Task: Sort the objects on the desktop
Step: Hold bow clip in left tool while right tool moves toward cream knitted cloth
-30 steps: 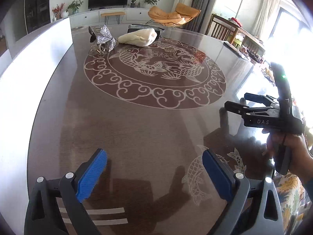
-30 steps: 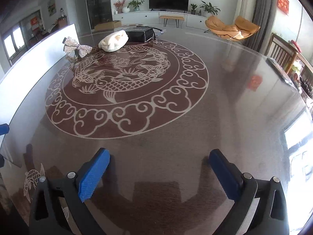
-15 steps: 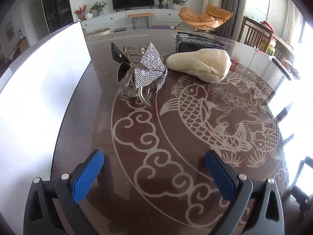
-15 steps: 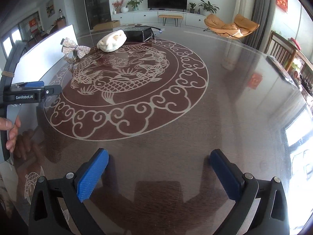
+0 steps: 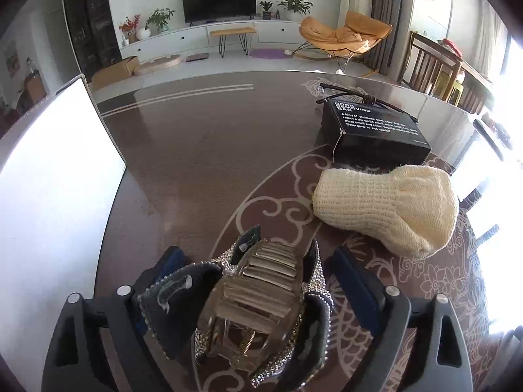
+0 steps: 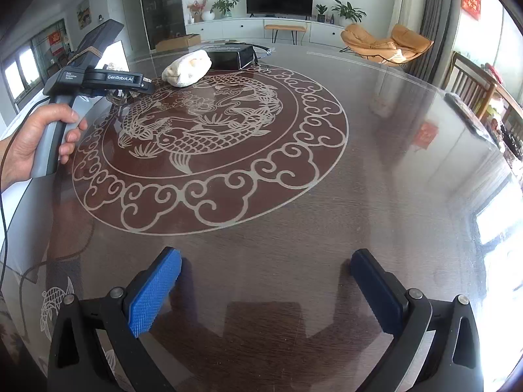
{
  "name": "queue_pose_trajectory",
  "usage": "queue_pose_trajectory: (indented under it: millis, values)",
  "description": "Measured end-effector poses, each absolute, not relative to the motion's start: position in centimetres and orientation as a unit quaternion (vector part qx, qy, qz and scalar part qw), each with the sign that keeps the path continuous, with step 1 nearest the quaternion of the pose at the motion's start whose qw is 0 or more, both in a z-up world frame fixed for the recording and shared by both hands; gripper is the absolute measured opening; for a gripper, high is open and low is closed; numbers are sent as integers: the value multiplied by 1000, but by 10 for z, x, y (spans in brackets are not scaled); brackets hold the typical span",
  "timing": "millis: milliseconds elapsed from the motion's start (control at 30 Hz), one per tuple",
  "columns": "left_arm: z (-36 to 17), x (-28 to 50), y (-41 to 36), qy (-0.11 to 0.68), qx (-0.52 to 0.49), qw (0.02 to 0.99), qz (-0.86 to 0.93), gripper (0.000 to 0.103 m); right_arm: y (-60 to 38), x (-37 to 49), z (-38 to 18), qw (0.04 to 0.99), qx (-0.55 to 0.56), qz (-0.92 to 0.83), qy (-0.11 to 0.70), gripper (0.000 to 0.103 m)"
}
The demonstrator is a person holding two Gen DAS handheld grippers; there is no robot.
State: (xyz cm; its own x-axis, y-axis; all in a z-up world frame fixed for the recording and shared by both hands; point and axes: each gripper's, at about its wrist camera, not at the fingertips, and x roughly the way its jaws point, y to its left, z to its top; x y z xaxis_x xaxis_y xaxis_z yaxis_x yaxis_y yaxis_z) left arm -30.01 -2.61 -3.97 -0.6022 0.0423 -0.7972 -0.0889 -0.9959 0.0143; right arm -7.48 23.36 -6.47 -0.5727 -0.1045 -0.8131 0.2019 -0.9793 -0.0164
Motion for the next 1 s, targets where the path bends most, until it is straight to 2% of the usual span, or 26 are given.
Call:
queue_pose_trajectory:
  millis: [33, 200, 533, 567, 600, 633, 700, 767, 833, 1000]
  values:
    - [-38, -298, -26, 26, -437, 35, 898, 55, 234, -75, -65, 87, 454, -885, 54, 103]
    - [-37, -272, -31, 12, -435, 20, 900, 53, 234, -75, -65, 87, 454, -885, 54, 103]
    - [-39, -145, -27, 9, -436, 26, 900, 54, 234, -75, -65, 87, 454, -885, 54, 103]
    - [-39, -138, -26, 8, -435, 26, 900, 56, 234, -75, -65, 87, 454, -885, 54, 103]
    - [-39, -134, -24, 7, -436, 26, 899, 64, 234, -75, -65, 87, 454, -885, 54, 103]
    - [-39, -134, -22, 7, -441, 30, 897, 80, 234, -75, -65, 87, 454, -885, 54, 103]
    - [-41, -135, -20, 10, -451, 36, 892, 92, 234, -75, -65, 87, 454, -885, 54, 103]
    - [-42, -135, -16, 14, -453, 34, 891, 93, 234, -75, -65, 87, 454, -885, 53, 103]
    - [-44, -140, -14, 23, -463, 38, 885, 103, 234, -75, -65, 87, 454, -885, 53, 103]
    - [-47, -138, -11, 24, -464, 42, 884, 103, 234, -75, -65, 87, 454, -885, 53, 103]
